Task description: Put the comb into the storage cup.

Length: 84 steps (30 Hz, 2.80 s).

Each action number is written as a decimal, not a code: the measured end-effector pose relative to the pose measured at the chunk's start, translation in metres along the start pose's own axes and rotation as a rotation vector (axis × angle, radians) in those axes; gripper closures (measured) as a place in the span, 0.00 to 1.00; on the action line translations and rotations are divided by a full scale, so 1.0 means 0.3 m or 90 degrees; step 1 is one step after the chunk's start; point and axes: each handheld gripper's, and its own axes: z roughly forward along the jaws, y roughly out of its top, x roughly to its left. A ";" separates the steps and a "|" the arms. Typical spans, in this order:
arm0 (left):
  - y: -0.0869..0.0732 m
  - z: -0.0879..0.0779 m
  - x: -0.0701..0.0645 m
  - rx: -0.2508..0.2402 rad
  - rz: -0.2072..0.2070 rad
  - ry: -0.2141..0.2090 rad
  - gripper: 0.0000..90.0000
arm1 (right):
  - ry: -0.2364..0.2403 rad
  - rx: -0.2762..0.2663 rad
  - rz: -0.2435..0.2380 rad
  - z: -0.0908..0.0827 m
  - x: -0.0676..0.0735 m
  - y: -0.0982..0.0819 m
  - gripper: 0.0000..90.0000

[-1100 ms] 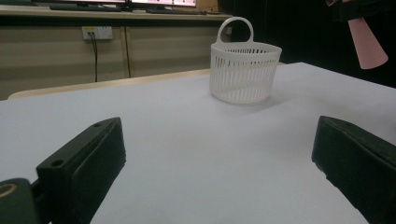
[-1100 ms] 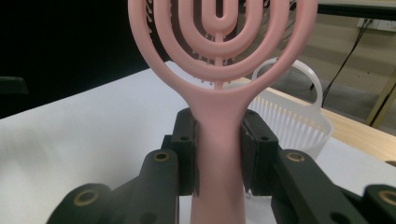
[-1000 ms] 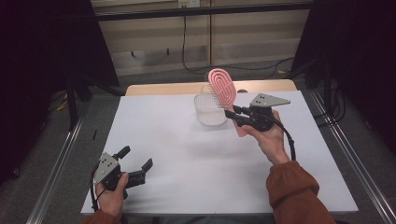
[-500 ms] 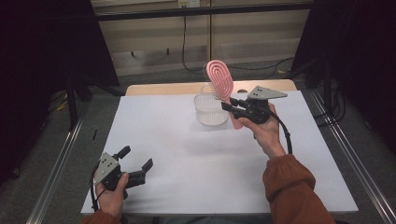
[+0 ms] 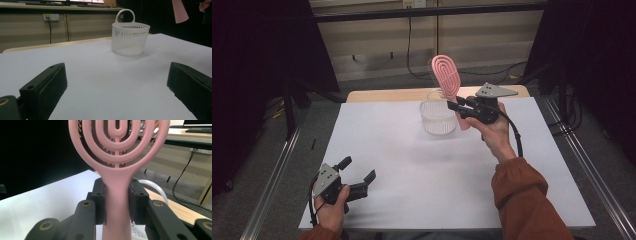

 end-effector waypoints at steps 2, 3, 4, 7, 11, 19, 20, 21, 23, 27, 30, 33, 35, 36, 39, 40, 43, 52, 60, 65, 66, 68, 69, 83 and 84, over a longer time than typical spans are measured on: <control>0.000 0.000 0.000 0.000 -0.001 0.000 0.03 | 0.000 -0.001 -0.004 0.007 -0.006 0.009 0.78; -0.001 0.000 0.000 -0.001 -0.001 0.000 0.03 | 0.001 -0.002 -0.005 0.009 -0.008 0.011 0.78; -0.001 -0.002 0.002 0.004 0.006 -0.004 0.03 | 0.003 -0.007 -0.007 0.014 -0.011 0.016 0.78; -0.002 -0.003 0.002 0.004 0.000 -0.001 0.03 | 0.003 -0.010 -0.009 0.021 -0.017 0.027 0.78; -0.002 -0.003 0.003 0.004 0.003 0.000 0.03 | -0.002 -0.008 -0.009 0.031 -0.027 0.039 0.78; -0.003 -0.005 0.001 0.001 -0.003 0.000 0.03 | -0.005 -0.017 -0.010 0.057 -0.049 0.054 0.78; -0.003 -0.005 0.001 0.001 -0.002 0.000 0.03 | -0.005 -0.018 -0.011 0.062 -0.052 0.055 0.78; -0.003 -0.006 0.002 0.001 -0.001 -0.001 0.03 | -0.005 -0.020 -0.011 0.065 -0.053 0.055 0.78; -0.003 -0.006 0.002 0.000 0.000 -0.001 0.03 | -0.006 -0.019 -0.012 0.073 -0.057 0.054 0.78; -0.003 -0.006 0.001 0.000 -0.002 -0.003 0.03 | -0.010 -0.019 -0.013 0.090 -0.070 0.046 0.78; -0.002 -0.006 0.001 0.000 -0.001 -0.005 0.03 | -0.012 -0.022 -0.013 0.097 -0.080 0.044 0.78; -0.002 -0.006 0.001 0.001 0.001 -0.005 0.03 | -0.013 -0.022 -0.011 0.105 -0.086 0.049 0.78; -0.002 -0.006 0.001 0.001 0.001 -0.006 0.03 | -0.016 -0.022 -0.011 0.111 -0.087 0.052 0.78; -0.002 -0.006 0.001 0.001 0.000 -0.006 0.03 | -0.014 -0.025 -0.011 0.115 -0.088 0.053 0.78; -0.004 -0.004 0.001 0.004 -0.002 -0.007 0.03 | -0.016 -0.026 -0.010 0.128 -0.093 0.053 0.78; -0.004 -0.003 0.000 0.004 -0.005 -0.007 0.03 | -0.016 -0.029 -0.008 0.134 -0.094 0.052 0.78; -0.003 -0.005 0.001 0.003 0.002 -0.008 0.03 | -0.013 -0.034 -0.008 0.148 -0.094 0.051 0.78; -0.003 -0.005 0.002 0.003 0.002 -0.007 0.03 | -0.005 -0.043 -0.018 0.185 -0.099 0.048 0.78; -0.003 -0.004 0.002 0.002 0.001 -0.008 0.03 | -0.010 -0.046 -0.018 0.212 -0.109 0.034 0.78; -0.003 -0.005 0.002 0.002 0.002 -0.008 0.03 | -0.017 -0.042 -0.012 0.225 -0.122 0.019 0.78; -0.003 -0.005 0.002 0.002 0.001 -0.008 0.03 | -0.016 -0.043 -0.010 0.227 -0.124 0.016 0.78; -0.004 -0.004 0.001 0.003 -0.002 -0.008 0.03 | -0.014 -0.041 -0.007 0.230 -0.127 0.013 0.78; -0.004 -0.003 0.001 0.004 -0.002 -0.009 0.03 | -0.013 -0.038 -0.007 0.231 -0.128 0.011 0.78; -0.004 0.001 0.003 0.010 0.001 -0.014 0.03 | 0.005 -0.008 -0.002 0.271 -0.156 -0.030 0.78; -0.004 0.001 0.002 0.008 0.000 -0.014 0.03 | 0.003 -0.007 -0.002 0.274 -0.157 -0.032 0.78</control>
